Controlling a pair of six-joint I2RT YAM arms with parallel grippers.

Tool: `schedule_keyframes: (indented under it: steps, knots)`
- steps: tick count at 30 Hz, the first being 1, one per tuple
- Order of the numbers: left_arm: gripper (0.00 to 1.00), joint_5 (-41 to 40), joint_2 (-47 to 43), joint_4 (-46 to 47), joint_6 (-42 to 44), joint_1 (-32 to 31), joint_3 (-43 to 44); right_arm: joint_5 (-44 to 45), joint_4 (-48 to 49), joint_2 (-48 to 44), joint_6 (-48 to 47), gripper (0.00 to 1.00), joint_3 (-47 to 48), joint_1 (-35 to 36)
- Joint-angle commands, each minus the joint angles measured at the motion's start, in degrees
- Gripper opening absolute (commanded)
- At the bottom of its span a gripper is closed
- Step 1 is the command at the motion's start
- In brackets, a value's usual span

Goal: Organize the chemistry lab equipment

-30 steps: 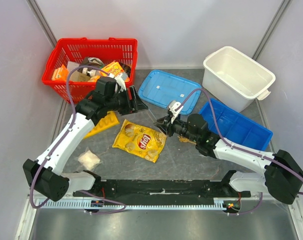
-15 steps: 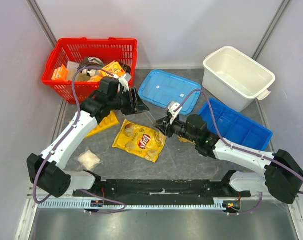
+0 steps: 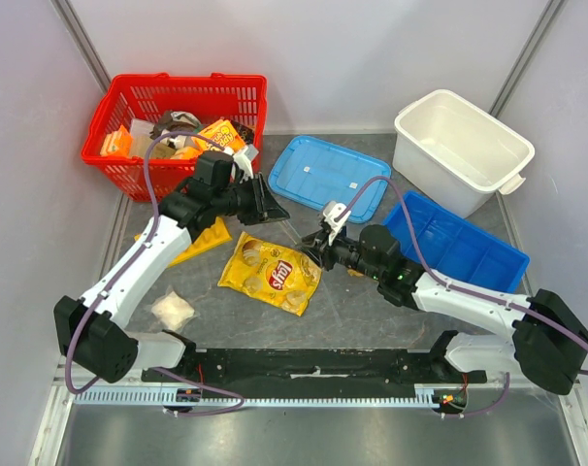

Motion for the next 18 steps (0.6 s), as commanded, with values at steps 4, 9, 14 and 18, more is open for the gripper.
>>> schedule_keyframes:
  steps: [4,9,14,18]
  knots:
    - [0.16,-1.14,-1.13,1.14,1.44,0.25,-0.47,2.49,3.27,0.82,0.03,0.38,0.07,0.27]
    - [0.13,-7.64,-2.71,-1.84,3.37,0.25,0.58,3.63,3.01,0.38,1.09,0.50,0.69,0.27]
    - [0.12,-17.64,-4.82,-6.15,6.71,0.25,2.68,4.51,2.22,-1.81,1.88,0.75,0.60,0.27]
    - [0.11,-28.71,-8.24,-8.61,10.23,0.34,4.01,6.09,1.25,-3.92,2.41,0.98,-0.01,0.27]
